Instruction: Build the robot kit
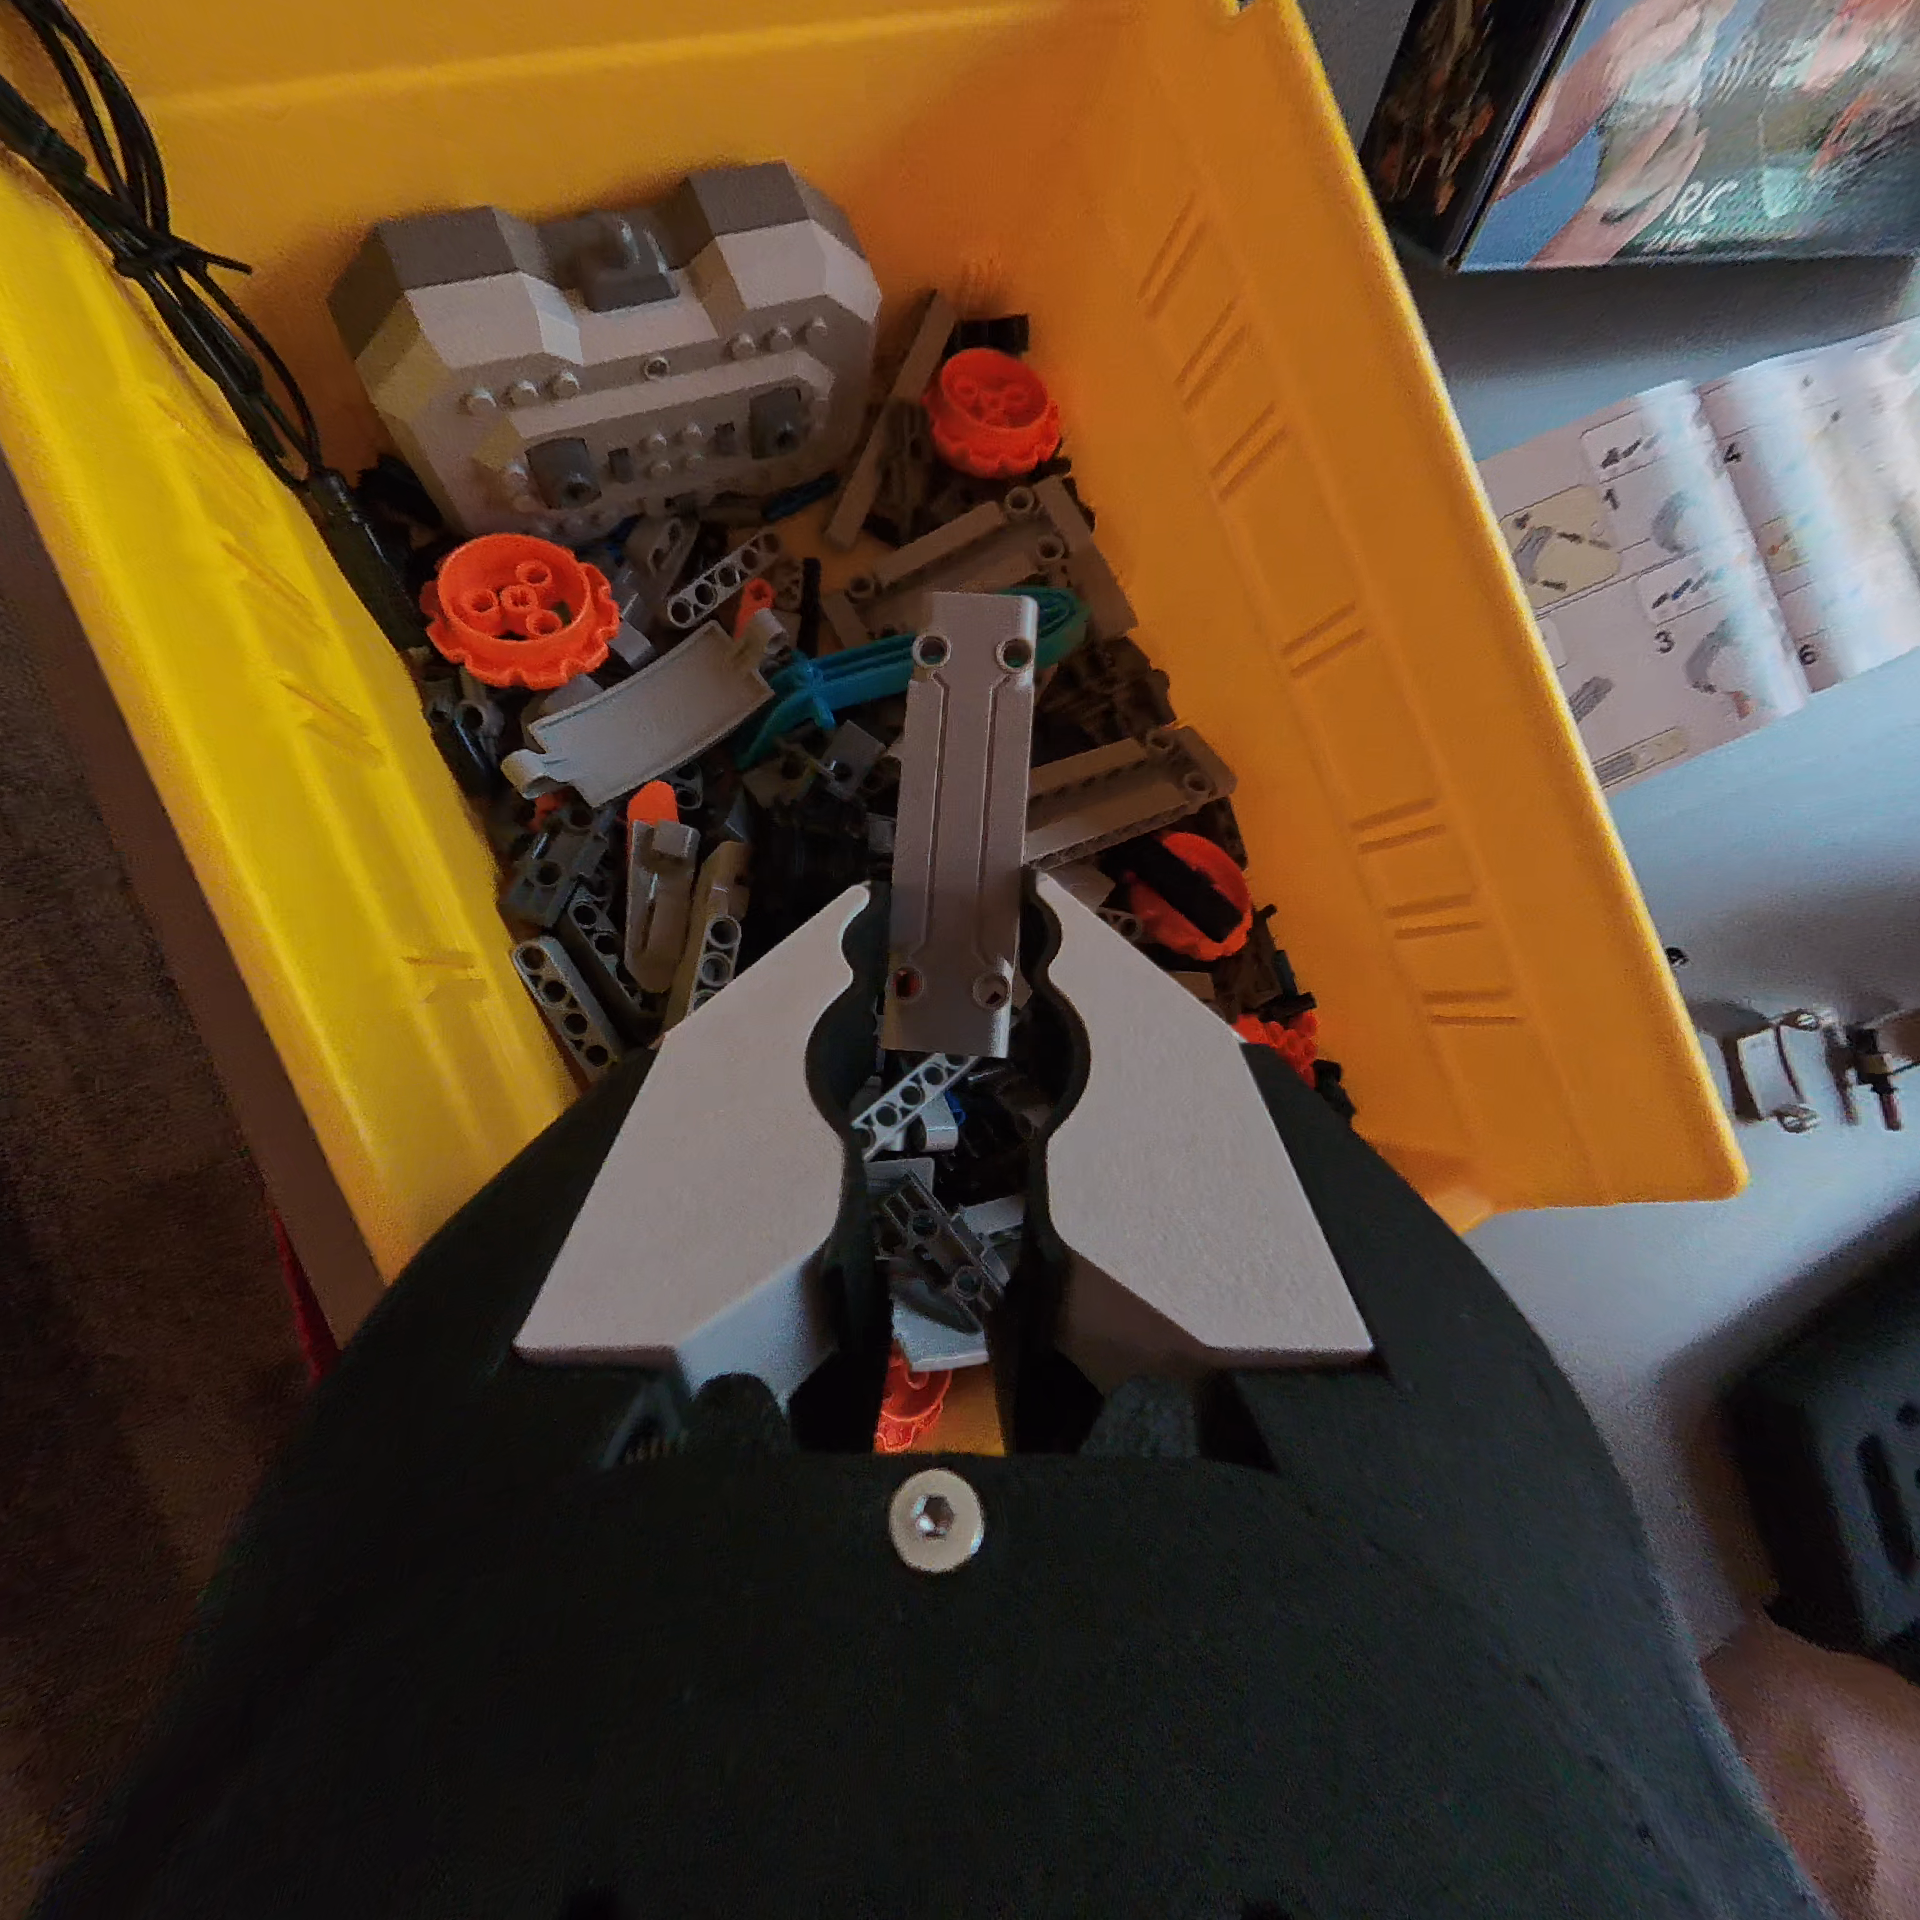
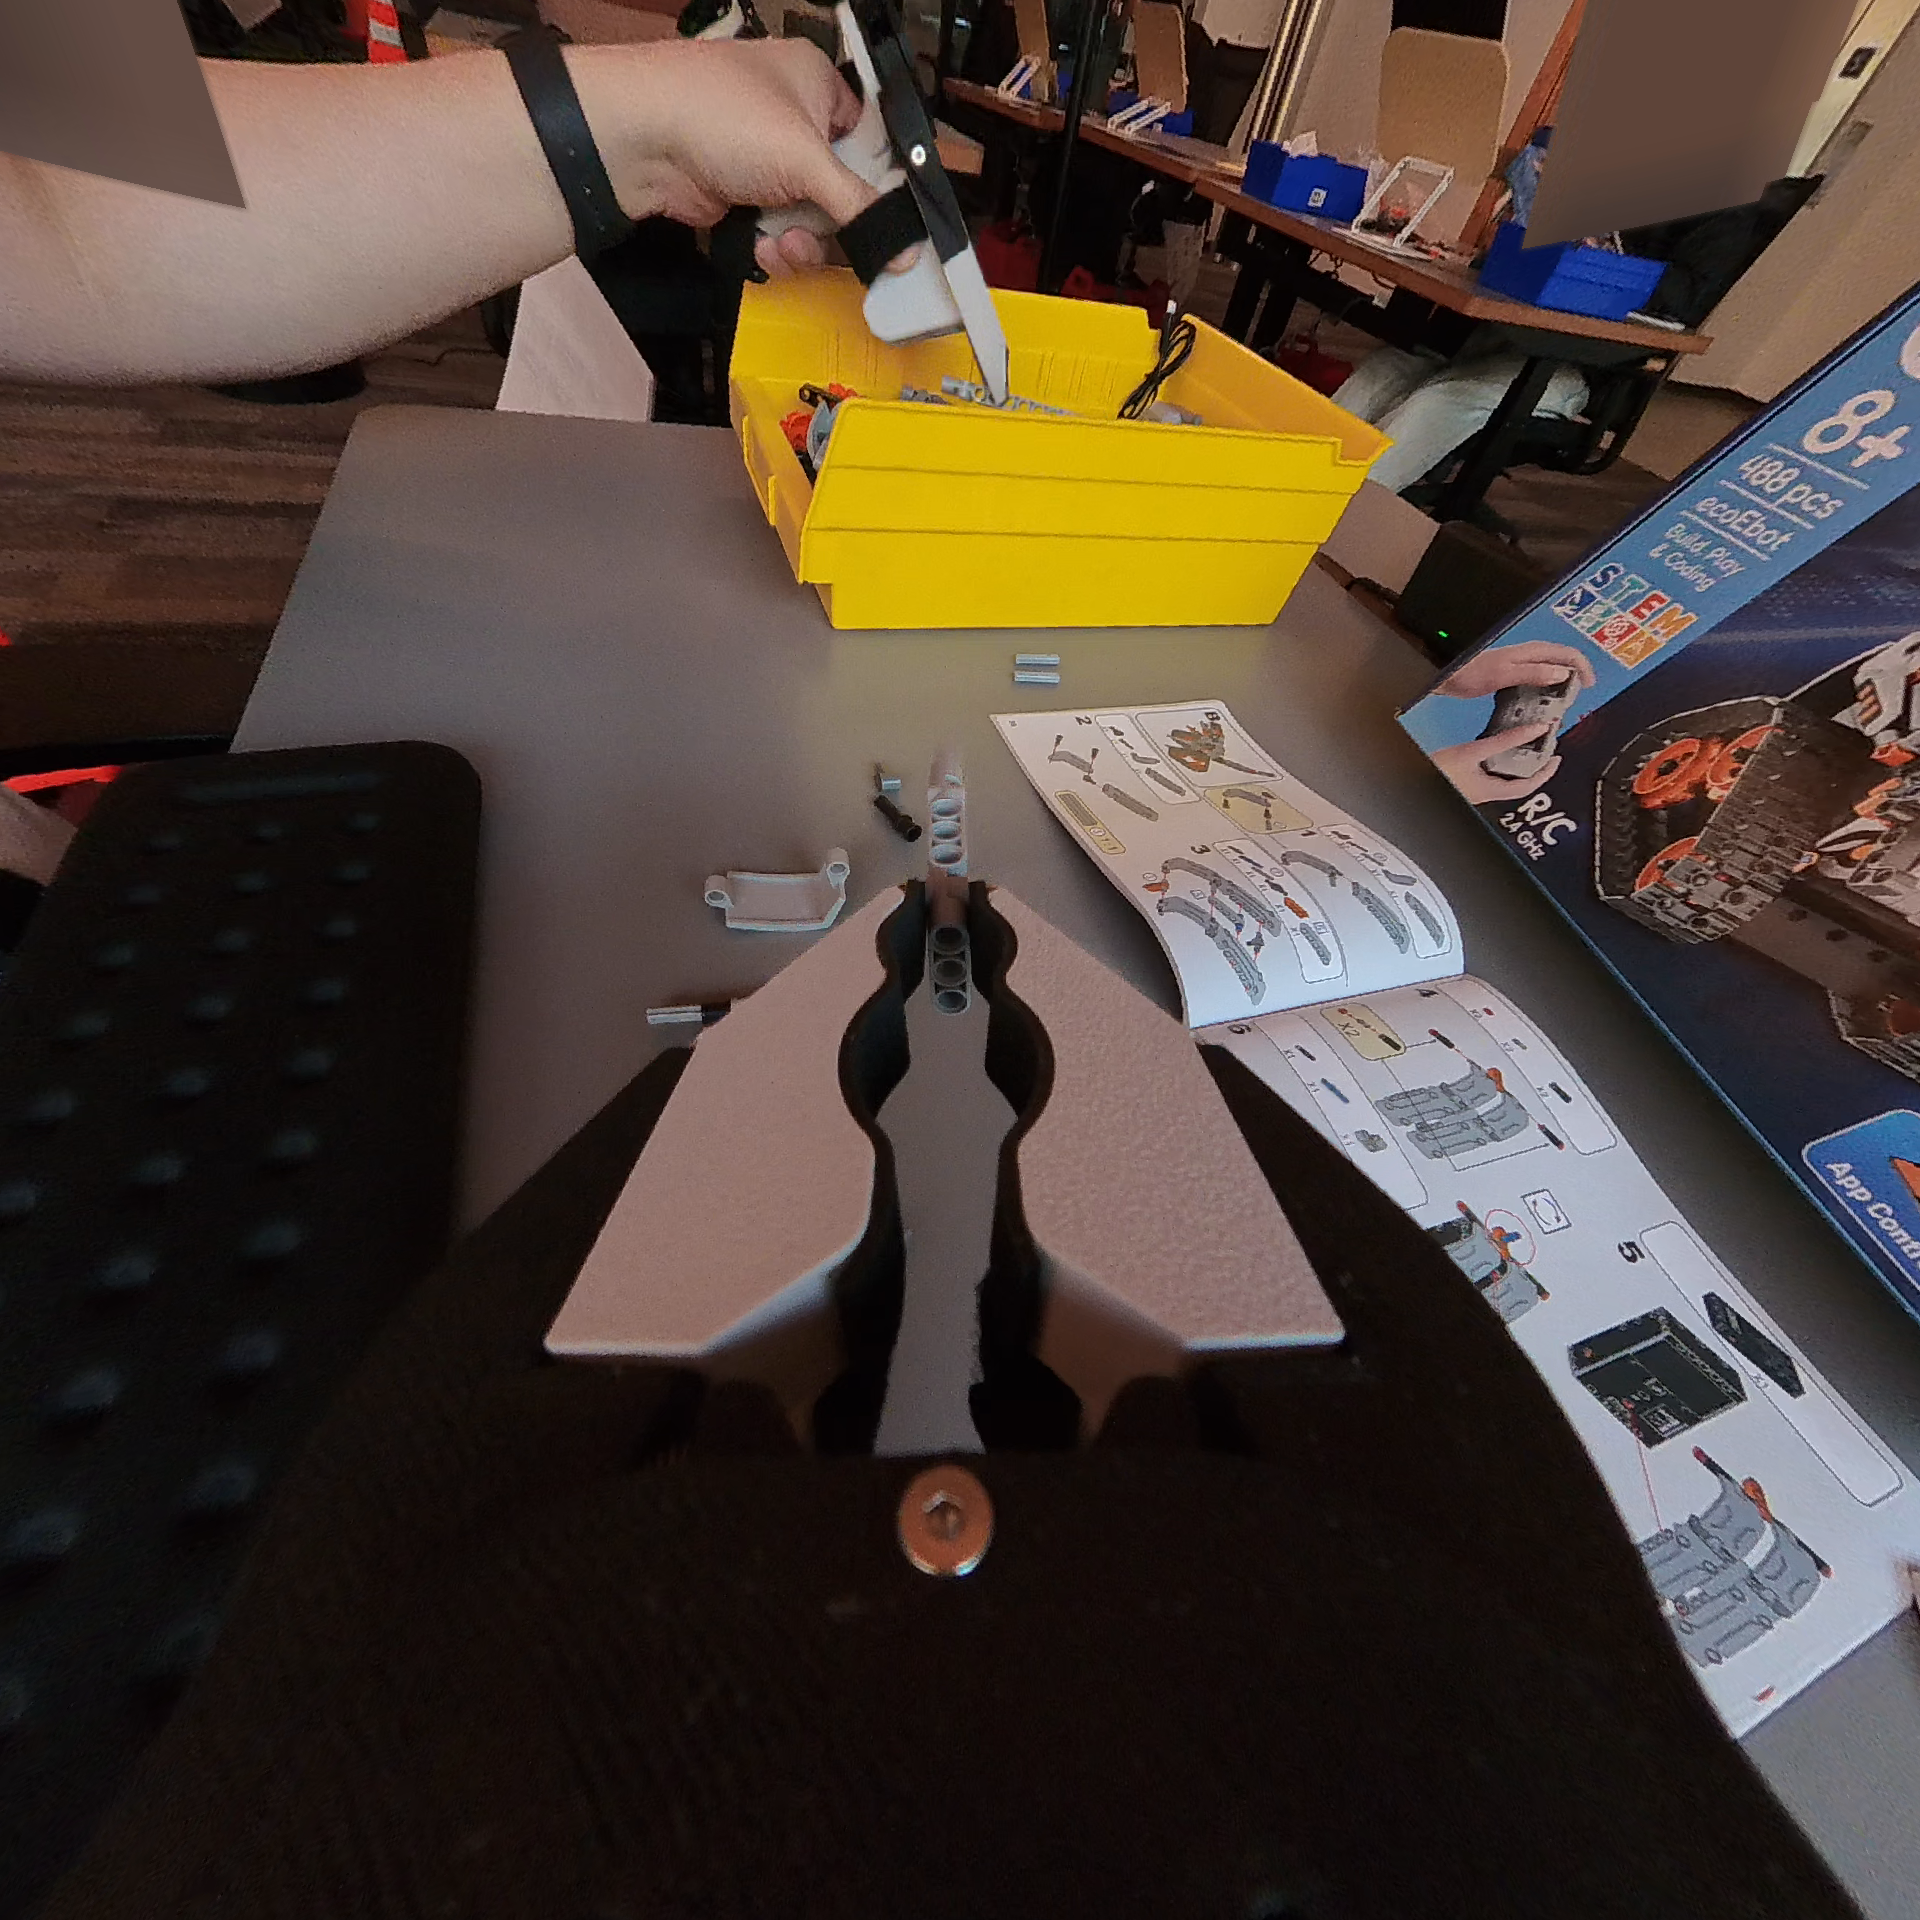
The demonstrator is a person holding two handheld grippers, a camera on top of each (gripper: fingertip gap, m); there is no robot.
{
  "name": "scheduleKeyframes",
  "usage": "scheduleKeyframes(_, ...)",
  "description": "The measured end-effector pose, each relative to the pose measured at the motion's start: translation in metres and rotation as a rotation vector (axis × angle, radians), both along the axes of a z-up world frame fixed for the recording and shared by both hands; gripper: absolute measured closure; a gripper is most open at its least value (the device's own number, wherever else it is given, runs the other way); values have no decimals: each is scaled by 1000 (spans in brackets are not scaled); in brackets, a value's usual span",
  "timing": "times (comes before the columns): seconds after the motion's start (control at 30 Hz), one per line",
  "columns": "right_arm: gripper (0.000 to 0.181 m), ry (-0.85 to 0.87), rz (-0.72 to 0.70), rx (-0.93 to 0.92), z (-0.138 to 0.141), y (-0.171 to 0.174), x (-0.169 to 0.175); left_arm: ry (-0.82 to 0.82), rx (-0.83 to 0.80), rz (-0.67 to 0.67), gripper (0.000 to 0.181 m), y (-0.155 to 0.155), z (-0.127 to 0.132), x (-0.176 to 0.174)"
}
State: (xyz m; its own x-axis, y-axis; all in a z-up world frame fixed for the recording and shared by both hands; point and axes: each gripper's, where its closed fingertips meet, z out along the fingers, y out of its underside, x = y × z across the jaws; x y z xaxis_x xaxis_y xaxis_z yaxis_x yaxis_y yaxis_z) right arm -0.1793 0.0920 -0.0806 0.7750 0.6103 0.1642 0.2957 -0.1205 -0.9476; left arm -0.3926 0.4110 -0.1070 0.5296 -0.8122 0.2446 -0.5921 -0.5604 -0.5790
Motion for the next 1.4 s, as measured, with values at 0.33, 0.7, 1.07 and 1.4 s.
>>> scheduleKeyframes(0.33,175,37,12,-34,-1,9,-13,-131,117,28,133,-11,25,2)
scheduleKeyframes(0.7,175,215,301,-167,40,60,-140,-482,218,-515,139,-220,27,38)
scheduleKeyframes(1.07,175,292,431,-234,29,58,-166,-741,50,-611,172,-261,53,39)
scheduleKeyframes(1.4,162,69,284,-51,9,58,-156,-529,320,-190,175,-144,75,-35)
